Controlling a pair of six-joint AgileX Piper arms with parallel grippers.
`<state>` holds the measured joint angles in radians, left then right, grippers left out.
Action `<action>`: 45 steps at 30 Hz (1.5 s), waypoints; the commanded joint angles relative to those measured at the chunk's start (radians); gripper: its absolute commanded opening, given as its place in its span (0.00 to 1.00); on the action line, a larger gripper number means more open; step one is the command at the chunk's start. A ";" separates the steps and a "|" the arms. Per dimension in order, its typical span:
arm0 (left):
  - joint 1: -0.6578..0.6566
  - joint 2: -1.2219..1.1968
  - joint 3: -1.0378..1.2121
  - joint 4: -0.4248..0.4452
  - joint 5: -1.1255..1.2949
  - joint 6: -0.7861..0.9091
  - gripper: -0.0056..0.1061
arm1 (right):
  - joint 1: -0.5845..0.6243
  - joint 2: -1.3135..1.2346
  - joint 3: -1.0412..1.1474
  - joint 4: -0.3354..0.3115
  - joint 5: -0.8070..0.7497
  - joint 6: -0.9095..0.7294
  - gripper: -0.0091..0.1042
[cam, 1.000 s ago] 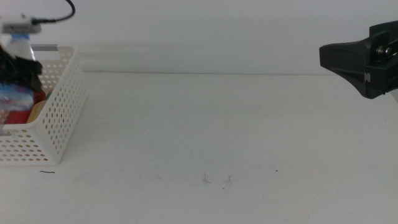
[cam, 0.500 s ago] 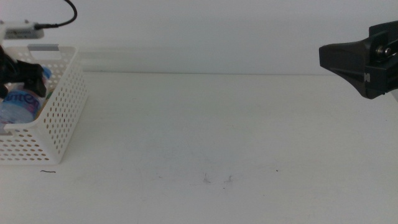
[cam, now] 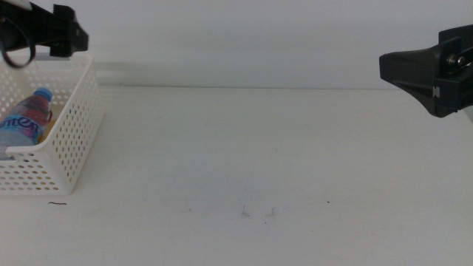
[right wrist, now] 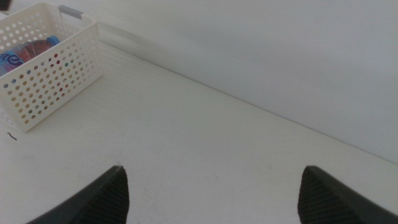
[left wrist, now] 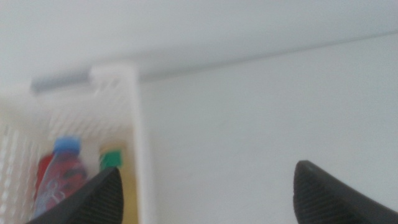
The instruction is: Use arms to grab the bottles and put them into the dustbin to the left of the table.
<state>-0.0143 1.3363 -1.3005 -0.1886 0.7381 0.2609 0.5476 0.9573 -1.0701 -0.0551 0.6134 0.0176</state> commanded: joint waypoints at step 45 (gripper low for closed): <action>-0.092 -1.068 1.046 -0.011 -0.593 -0.003 0.89 | -0.467 -0.661 0.793 0.034 -0.417 -0.010 0.78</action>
<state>-0.1082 0.3082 -0.2933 -0.1937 0.1704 0.2657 0.1049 0.3591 -0.3439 -0.0054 0.2116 0.0176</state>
